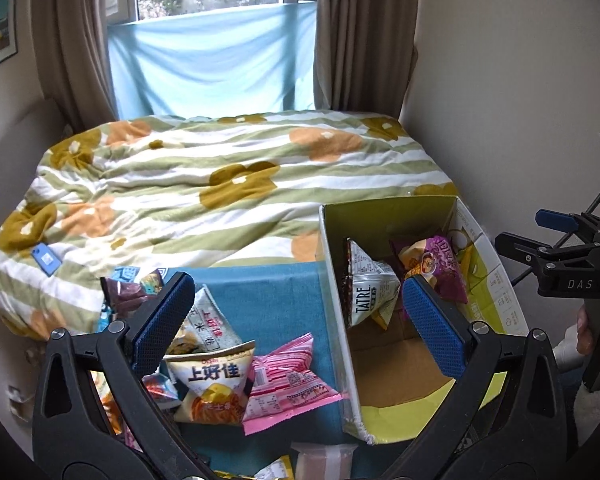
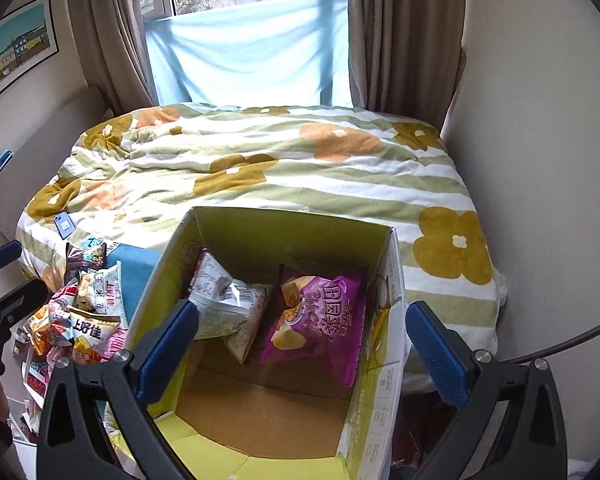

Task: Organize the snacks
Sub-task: 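Withdraw both tools from the box back toward the snack pile, then grasp the yellow foil bag with left gripper while right gripper grasps white wrapped pad, then carry both items into the cardboard box and open both grippers, then withdraw both tools from the box toward the remaining snacks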

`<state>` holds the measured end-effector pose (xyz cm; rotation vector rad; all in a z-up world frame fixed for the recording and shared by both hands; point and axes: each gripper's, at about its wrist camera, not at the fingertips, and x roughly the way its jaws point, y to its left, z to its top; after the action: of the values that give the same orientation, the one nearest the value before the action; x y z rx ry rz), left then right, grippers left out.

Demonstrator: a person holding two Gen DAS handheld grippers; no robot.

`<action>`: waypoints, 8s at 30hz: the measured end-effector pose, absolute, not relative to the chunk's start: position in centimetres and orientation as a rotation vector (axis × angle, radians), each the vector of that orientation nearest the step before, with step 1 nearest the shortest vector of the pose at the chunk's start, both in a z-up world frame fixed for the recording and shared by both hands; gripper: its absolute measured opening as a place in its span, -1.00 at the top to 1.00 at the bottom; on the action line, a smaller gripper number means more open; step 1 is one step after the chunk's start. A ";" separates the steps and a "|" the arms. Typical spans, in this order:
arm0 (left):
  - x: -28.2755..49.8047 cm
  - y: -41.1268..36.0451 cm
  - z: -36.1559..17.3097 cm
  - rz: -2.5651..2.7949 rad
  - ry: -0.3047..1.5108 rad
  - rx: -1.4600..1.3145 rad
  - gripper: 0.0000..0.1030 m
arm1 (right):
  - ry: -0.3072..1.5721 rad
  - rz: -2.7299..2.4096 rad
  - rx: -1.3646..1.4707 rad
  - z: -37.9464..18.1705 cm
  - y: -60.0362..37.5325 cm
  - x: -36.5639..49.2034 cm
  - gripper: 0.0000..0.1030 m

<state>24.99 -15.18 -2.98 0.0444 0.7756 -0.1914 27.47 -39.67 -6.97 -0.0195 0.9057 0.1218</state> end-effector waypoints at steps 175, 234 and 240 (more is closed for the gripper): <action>22.5 -20.9 -14.4 -0.186 1.073 0.020 -0.79 | 1.104 0.256 0.126 -18.1 -41.5 24.5 -0.17; 14.6 11.6 -7.5 -0.147 0.876 -0.035 -0.99 | 0.723 0.128 0.157 -7.1 -17.6 12.5 -1.00; 19.8 13.4 -10.6 -0.200 0.948 -0.106 -0.99 | 0.755 0.137 0.178 -9.2 -13.4 14.7 -1.00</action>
<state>19.79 13.39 -10.57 -0.1058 0.9479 -0.2004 14.69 -13.41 -9.21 0.1778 0.7553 0.1366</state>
